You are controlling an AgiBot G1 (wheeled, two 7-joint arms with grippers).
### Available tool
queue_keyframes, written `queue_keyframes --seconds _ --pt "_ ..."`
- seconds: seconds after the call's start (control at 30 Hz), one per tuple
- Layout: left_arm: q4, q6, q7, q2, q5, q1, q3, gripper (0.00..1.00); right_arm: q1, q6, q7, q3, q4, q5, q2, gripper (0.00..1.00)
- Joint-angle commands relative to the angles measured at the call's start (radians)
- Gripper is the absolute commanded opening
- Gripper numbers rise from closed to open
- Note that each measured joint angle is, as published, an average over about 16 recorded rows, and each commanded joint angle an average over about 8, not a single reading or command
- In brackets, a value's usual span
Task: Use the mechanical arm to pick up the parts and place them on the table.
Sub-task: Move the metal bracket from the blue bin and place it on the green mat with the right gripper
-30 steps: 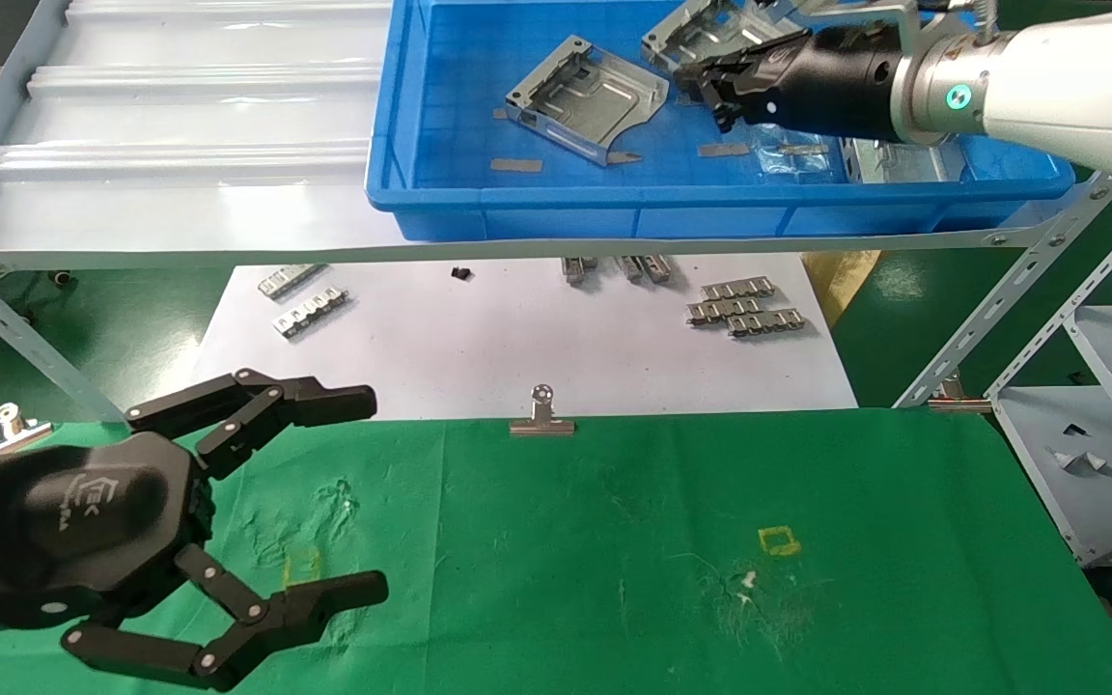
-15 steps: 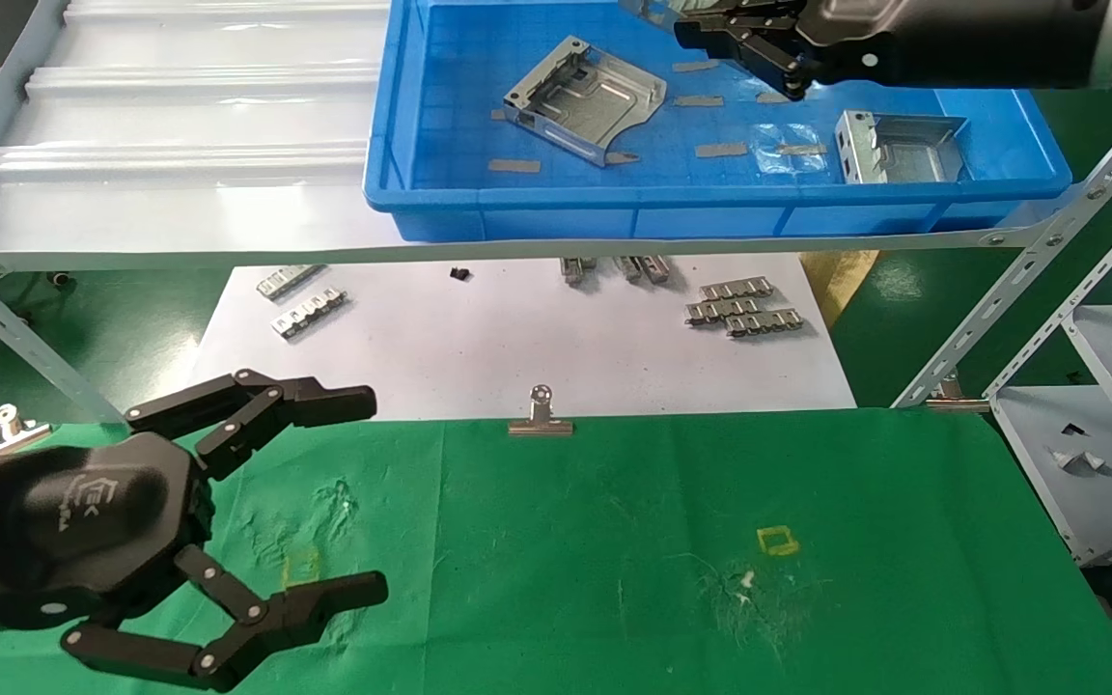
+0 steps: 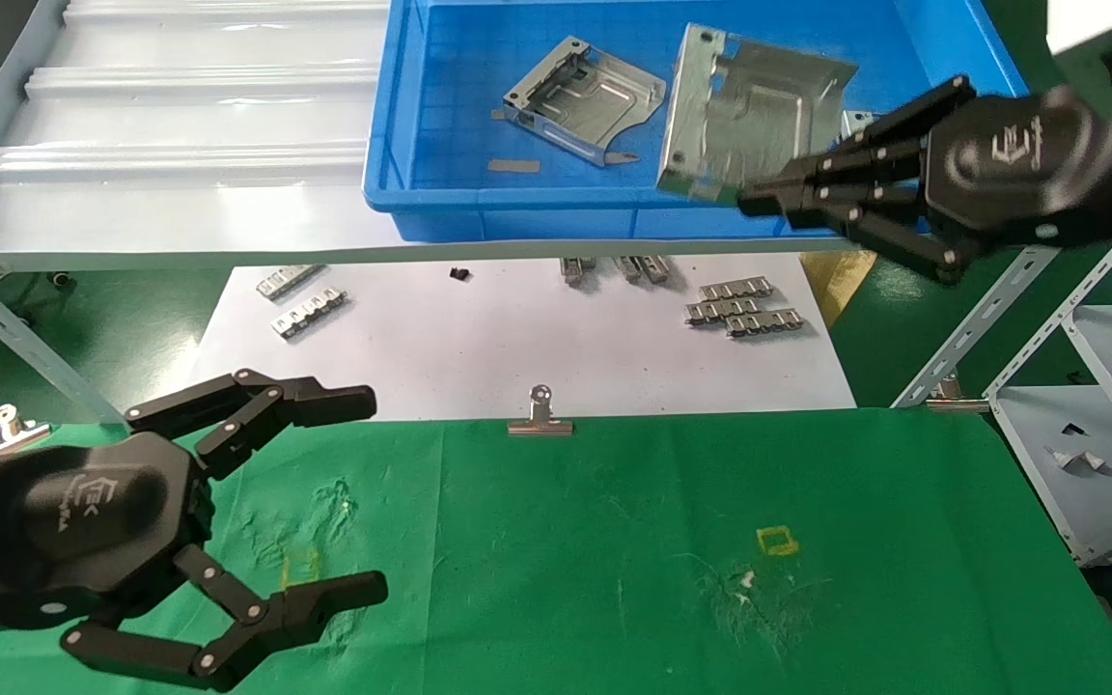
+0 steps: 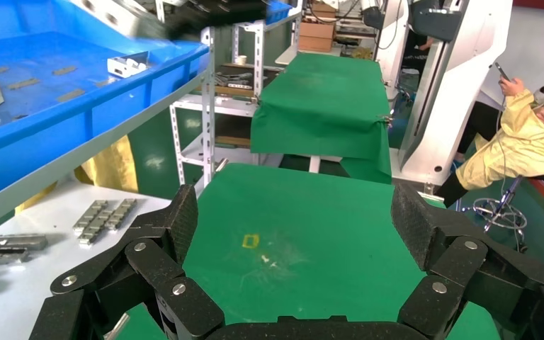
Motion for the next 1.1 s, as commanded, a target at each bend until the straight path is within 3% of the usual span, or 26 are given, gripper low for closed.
queue_keyframes --seconds 0.03,0.2,0.4,0.57,0.8,1.1 --pt "0.0 0.0 0.0 0.0 0.0 0.0 0.0 1.0 -0.051 0.0 0.052 -0.049 0.161 0.095 0.071 0.0" --pt "0.0 0.0 0.0 0.0 0.0 0.0 0.0 1.0 -0.104 0.012 0.155 -0.173 0.385 0.234 0.196 0.0" --pt "0.0 0.0 0.0 0.0 -0.001 0.0 0.001 1.0 -0.126 0.019 0.111 -0.314 0.415 0.155 0.214 0.0" --pt "0.0 0.0 0.001 0.0 -0.001 0.0 0.001 1.0 -0.131 0.019 0.014 -0.431 0.388 0.039 0.184 0.0" --pt "0.0 -0.001 0.001 -0.001 -0.001 0.0 0.001 1.0 -0.127 0.019 -0.104 -0.577 0.301 -0.023 0.107 0.0" --pt "0.0 -0.001 0.001 -0.001 -0.001 0.0 0.002 1.0 -0.117 0.049 -0.326 -0.655 0.048 -0.027 -0.017 0.0"
